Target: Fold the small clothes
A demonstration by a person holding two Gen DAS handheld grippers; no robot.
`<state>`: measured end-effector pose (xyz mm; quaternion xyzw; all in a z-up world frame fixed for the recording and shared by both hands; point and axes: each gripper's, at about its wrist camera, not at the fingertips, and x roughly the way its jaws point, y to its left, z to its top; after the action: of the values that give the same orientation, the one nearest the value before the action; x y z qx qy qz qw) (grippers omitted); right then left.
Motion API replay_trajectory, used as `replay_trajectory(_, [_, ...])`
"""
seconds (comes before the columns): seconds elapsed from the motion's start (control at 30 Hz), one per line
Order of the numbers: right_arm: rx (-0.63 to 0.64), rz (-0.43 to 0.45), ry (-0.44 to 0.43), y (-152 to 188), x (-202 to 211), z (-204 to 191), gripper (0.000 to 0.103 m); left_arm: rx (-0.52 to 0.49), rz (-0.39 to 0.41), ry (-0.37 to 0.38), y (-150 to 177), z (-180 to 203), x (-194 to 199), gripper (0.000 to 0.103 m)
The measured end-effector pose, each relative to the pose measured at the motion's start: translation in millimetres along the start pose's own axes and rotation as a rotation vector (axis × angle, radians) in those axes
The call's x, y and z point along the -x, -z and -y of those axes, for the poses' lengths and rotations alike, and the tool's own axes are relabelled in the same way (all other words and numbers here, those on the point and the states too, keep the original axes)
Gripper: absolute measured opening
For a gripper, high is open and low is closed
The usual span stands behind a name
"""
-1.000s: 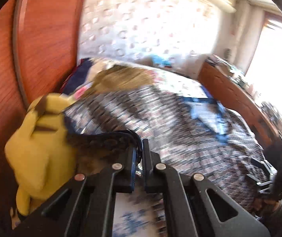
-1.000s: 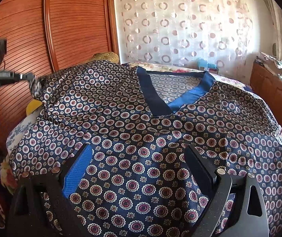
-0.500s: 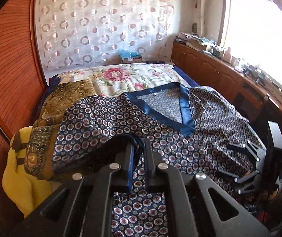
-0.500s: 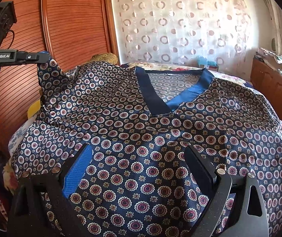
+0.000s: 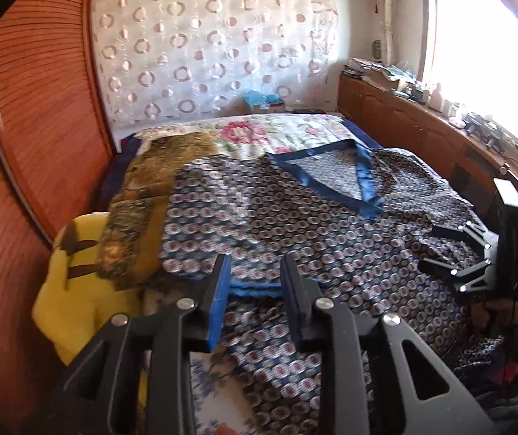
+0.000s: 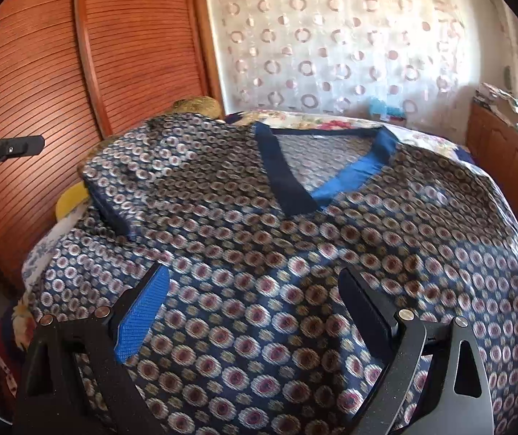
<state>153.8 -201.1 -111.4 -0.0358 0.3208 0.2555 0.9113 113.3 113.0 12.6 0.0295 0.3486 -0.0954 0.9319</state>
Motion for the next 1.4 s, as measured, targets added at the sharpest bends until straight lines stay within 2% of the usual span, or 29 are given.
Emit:
replay_trajectory(0.13, [0.049, 0.003, -0.093, -23, -9, -23, 0.093, 0.032, 0.018, -0.025, 12, -16, 13, 0.028])
replay_trajectory(0.33, [0.17, 0.015, -0.206, -65, -43, -80, 0.087, 0.099, 0.029, -0.04, 36, -41, 25, 0.03])
replay_trajectory(0.5, [0.278, 0.009, -0.245, -90, -89, -134, 0.086, 0.151, 0.027, -0.047, 55, -57, 24, 0.03])
replay_trajectory(0.6, [0.361, -0.07, -0.266, -92, -122, -167, 0.079, 0.17, 0.021, -0.059, 65, -63, 22, 0.03])
replay_trajectory(0.67, [0.378, -0.114, -0.272, -92, -137, -179, 0.068, 0.178, 0.021, -0.058, 70, -65, 21, 0.03])
replay_trajectory(0.77, [0.42, -0.153, -0.233, -89, -154, -193, 0.062, 0.185, 0.014, -0.054, 78, -68, 19, 0.03])
replay_trajectory(0.8, [0.431, -0.165, -0.215, -87, -158, -195, 0.06, 0.183, 0.011, -0.054, 80, -68, 17, 0.03])
replay_trajectory(0.87, [0.447, -0.186, -0.197, -85, -164, -196, 0.035, 0.17, 0.005, -0.059, 83, -66, 15, 0.03])
replay_trajectory(0.97, [0.442, -0.177, -0.211, -86, -164, -191, 0.017, 0.159, 0.001, -0.056, 86, -65, 12, 0.03])
replay_trajectory(1.13, [0.347, -0.102, -0.235, -104, -145, -167, 0.014, 0.172, -0.003, -0.039, 87, -62, 6, 0.03])
replay_trajectory(1.2, [0.308, -0.06, -0.199, -116, -139, -153, 0.012, 0.173, -0.006, -0.034, 87, -60, 3, 0.03])
replay_trajectory(1.4, [0.2, -0.03, -0.038, -141, -145, -107, 0.013, 0.147, -0.012, -0.017, 78, -45, -9, 0.03])
